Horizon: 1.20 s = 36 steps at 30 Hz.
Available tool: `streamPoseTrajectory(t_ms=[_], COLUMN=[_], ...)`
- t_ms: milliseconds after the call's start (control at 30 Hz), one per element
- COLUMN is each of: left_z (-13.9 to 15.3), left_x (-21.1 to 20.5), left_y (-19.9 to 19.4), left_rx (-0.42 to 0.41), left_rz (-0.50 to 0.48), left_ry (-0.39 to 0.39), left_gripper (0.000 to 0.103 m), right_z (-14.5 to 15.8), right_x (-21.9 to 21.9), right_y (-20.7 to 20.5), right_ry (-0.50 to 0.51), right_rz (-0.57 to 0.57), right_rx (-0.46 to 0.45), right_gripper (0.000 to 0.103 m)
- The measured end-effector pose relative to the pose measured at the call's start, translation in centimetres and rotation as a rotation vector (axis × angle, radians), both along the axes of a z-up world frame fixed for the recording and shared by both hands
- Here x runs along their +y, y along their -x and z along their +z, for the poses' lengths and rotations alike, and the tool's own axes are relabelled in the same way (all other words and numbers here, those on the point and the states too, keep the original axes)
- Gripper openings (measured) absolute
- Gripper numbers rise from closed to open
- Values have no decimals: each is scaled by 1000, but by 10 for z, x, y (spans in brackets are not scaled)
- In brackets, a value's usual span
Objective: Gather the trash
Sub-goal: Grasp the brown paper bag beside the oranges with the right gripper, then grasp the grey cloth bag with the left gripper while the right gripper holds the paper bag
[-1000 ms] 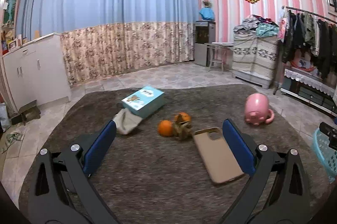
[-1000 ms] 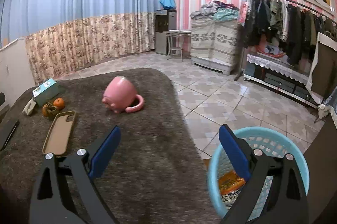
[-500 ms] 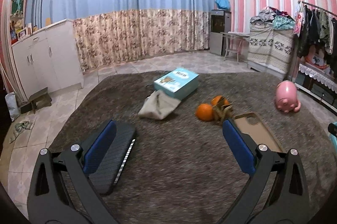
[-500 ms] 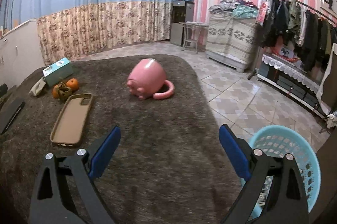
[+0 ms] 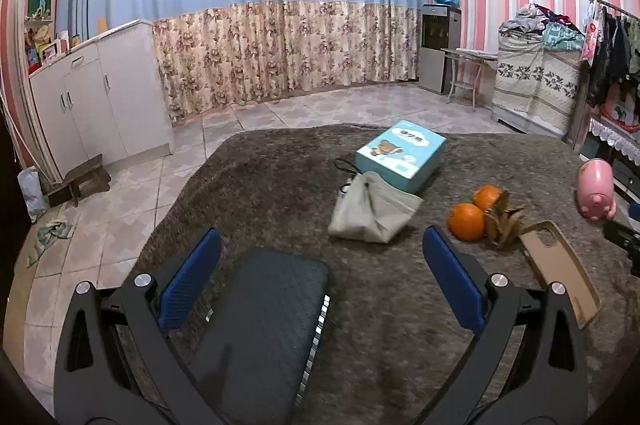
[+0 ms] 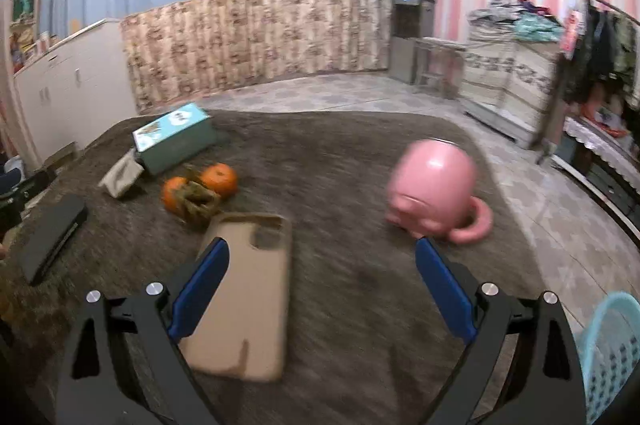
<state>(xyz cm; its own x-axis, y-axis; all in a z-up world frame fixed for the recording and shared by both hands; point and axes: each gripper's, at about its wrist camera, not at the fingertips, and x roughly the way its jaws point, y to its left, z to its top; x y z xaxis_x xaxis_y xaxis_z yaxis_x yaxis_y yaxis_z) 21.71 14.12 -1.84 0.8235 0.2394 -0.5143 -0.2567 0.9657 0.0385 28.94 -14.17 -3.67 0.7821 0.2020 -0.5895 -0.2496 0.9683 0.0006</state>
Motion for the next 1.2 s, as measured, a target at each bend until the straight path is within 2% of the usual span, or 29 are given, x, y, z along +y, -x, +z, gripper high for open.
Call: streamPoseTrajectory(t_ms=[200, 267, 367, 433, 500, 667, 767, 900, 967, 1033, 1067, 1133, 1167, 1200], left_z=[-4, -5, -8, -11, -14, -25, -32, -44, -55, -62, -66, -71, -71, -70], left_x=[19, 24, 27, 28, 27, 9, -5, -18, -22, -24, -23, -22, -21, -21], left_y=[-15, -19, -26, -32, -37, -51, -67, -93, -108, -118, -122, -128, -129, -128], left_rx=[20, 26, 34, 46, 59, 85, 105, 160, 207, 243, 260, 285, 284, 278], left_rz=[13, 18, 32, 31, 25, -4, -24, -40, -32, -29, -30, -22, -21, -24], left_ry=[34, 55, 56, 64, 79, 84, 90, 73, 53, 50, 54, 61, 66, 68], left_gripper=[98, 98, 98, 98, 97, 97, 97, 97, 92, 80, 77, 62, 58, 46], right_z=[-10, -15, -26, -35, -39, -20, 1, 20, 24, 27, 30, 34, 36, 39], right_x=[61, 80, 96, 102, 104, 83, 56, 10, -17, -38, -53, -72, -82, -94], right_y=[-29, -38, -48, -54, -54, -39, -24, 1, 13, 26, 33, 44, 51, 61], right_ry=[39, 59, 76, 70, 67, 14, -10, 6, 14, 19, 14, 7, 5, 0], right_rz=[134, 173, 216, 239, 247, 220, 175, 95, 42, -1, -30, -68, -90, -119], right_rx=[34, 48, 97, 132, 136, 65, 17, -15, -9, -13, -11, -15, -19, -27], right_gripper=[91, 87, 71, 50, 37, 34, 34, 34, 34, 34, 34, 34, 34, 34])
